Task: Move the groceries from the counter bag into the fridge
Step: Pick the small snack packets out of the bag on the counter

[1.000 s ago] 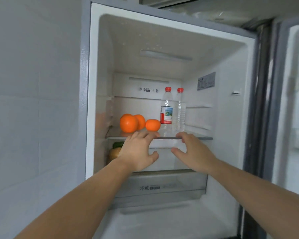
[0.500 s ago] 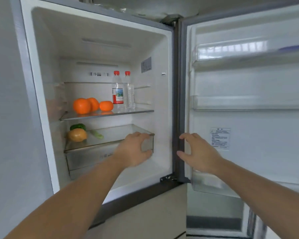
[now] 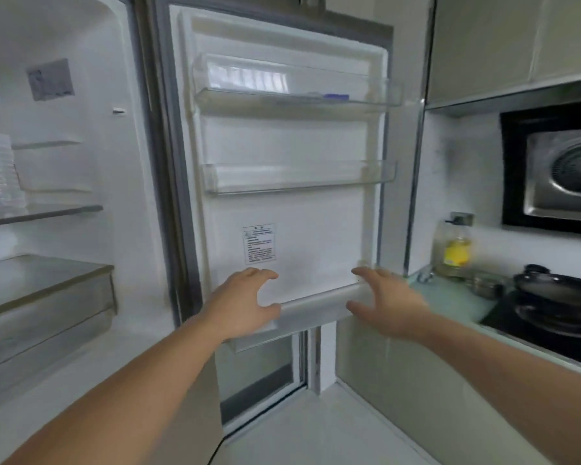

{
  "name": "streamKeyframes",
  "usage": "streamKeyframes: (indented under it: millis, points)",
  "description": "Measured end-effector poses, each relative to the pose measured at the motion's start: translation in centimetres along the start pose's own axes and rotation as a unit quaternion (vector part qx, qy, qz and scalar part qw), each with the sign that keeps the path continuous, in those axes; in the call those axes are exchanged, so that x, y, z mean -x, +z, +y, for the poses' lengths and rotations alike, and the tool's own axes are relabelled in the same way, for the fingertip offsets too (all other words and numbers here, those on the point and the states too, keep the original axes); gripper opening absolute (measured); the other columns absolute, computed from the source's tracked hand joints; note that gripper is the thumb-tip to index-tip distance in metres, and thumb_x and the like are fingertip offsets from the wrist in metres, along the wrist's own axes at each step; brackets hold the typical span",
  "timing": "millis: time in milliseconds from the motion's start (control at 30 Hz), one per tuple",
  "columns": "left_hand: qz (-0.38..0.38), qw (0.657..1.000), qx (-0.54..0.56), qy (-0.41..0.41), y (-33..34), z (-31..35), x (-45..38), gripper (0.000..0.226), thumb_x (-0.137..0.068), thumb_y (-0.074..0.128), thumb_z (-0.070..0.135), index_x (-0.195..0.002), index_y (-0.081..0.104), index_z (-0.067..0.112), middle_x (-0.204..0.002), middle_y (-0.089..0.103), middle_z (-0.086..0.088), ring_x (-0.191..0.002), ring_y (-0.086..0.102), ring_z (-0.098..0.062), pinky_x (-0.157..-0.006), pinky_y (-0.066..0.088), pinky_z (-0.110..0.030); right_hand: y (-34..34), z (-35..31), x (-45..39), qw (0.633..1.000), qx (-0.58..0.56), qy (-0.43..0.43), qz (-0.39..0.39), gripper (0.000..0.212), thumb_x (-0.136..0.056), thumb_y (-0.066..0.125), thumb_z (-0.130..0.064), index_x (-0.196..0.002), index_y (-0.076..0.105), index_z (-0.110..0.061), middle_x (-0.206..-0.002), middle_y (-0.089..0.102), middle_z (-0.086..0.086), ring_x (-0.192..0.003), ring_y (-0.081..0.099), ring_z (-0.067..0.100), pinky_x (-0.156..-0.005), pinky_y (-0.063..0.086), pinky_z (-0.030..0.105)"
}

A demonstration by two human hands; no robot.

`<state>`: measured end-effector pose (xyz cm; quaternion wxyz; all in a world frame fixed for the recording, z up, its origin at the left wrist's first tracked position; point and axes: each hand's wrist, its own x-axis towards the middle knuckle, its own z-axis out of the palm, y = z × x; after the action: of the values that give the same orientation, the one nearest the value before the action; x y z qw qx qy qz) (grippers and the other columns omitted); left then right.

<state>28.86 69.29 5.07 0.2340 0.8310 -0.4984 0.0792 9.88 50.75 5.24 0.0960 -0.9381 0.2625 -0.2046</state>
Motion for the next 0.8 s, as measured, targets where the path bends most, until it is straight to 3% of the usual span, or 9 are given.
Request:
streamKeyframes:
  millis: [200,367,533,800]
  points:
    - [-0.037,0.992,0.029,0.113,5.4,9.8,-3.6,0.057,-0.083,0.06,0.041,-0.138,0.045,0.033,-0.14,0.047,0.009,-0.126,0.044,-0.015,-0.101,0.042,-0.035,-5.1,8.1,6.8,0.99,0.046,0.13,0.042,0.061,-0.088,0.055,-0.05,-0.142,0.034,-0.033,-0.143,0.043,-0.003,-0.129,0.041,0.021,-0.103,0.04,0.04]
    - [-0.067,0.973,0.073,0.207,10.1,21.6,-4.9,0.06,-0.082,0.063,0.042,-0.138,0.046,0.03,-0.14,0.048,0.008,-0.128,0.045,-0.017,-0.102,0.039,-0.031,-10.0,15.8,15.0,0.969,0.098,0.22,0.063,0.061,-0.088,0.052,-0.054,-0.143,0.031,-0.035,-0.144,0.041,-0.005,-0.131,0.038,0.021,-0.107,0.036,0.041]
    - [-0.113,0.941,0.108,0.299,15.5,36.6,-3.0,0.058,-0.081,0.062,0.041,-0.137,0.047,0.033,-0.142,0.044,0.012,-0.129,0.044,-0.014,-0.104,0.039,-0.03,-15.4,24.8,27.2,0.926,0.113,0.351,0.081,0.062,-0.089,0.051,-0.055,-0.144,0.03,-0.035,-0.146,0.041,-0.005,-0.132,0.037,0.021,-0.106,0.034,0.041]
    - [-0.172,0.87,0.146,0.438,21.8,57.4,2.3,0.055,-0.082,0.058,0.045,-0.134,0.045,0.038,-0.139,0.044,0.017,-0.127,0.042,-0.011,-0.102,0.041,-0.036,-22.3,32.0,43.4,0.851,0.128,0.493,0.126,0.065,-0.09,0.05,-0.056,-0.146,0.028,-0.031,-0.146,0.041,-0.001,-0.132,0.039,0.024,-0.105,0.039,0.042]
